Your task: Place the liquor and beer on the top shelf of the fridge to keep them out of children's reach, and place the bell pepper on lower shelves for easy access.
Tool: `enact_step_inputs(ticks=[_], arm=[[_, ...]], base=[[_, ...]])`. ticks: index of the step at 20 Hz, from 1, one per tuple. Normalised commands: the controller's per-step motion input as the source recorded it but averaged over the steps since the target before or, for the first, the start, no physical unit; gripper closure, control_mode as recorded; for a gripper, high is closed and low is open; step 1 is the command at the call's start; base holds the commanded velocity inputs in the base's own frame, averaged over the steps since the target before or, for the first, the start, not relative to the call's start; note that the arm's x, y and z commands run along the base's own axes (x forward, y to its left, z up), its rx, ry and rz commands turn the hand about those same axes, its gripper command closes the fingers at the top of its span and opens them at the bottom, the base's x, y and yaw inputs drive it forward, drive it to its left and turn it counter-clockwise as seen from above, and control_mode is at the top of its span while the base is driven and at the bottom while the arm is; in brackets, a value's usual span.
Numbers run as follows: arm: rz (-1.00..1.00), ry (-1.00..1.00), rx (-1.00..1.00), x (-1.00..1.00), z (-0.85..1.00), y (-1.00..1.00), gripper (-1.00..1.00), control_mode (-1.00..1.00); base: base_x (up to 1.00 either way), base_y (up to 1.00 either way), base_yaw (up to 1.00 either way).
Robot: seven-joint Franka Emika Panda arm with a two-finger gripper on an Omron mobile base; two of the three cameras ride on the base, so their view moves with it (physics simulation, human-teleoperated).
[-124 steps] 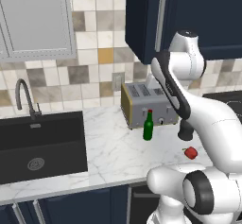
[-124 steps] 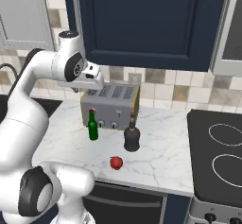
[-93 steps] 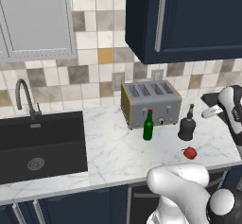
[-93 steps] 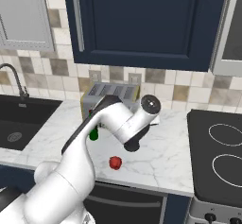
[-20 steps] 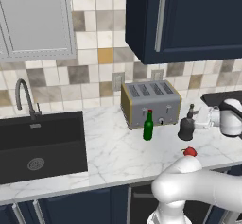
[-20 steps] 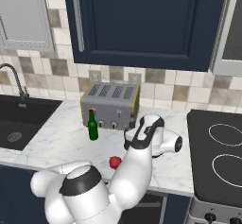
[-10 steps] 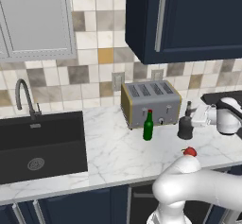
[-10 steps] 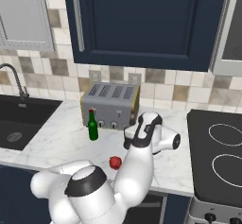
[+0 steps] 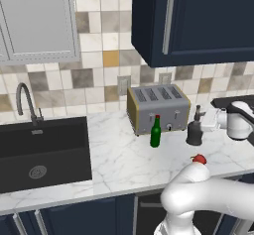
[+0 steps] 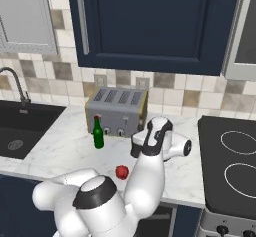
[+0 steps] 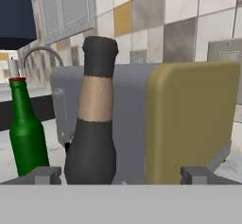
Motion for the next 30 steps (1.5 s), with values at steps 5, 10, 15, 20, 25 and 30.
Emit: enact_step_inputs(ticks=[5,10,15,20,25,30], arm=[[0.03,-0.08,0.0,-0.25,0.0,0.0,-1.0,-1.0],[0.03,-0.08,0.0,-0.27,0.0,0.01,-1.0,-1.0],[0.01,-0.05,0.0,-0.06,0.0,0.1,-1.0,-1.0],[0.0,-0.01,0.0,0.0,0.0,0.12,-1.0,-1.0],[0.0,0.0,0.0,0.03,0.0,0.01,-1.0,-1.0],[0.0,0.0,0.0,0.09,0.0,0.02,-1.0,-1.0]], base=[[0.0,0.0,0.0],[0.0,0.0,0.0],[0.0,0.0,0.0],[0.0,0.0,0.0],[0.0,0.0,0.0],[0.0,0.0,0.0]])
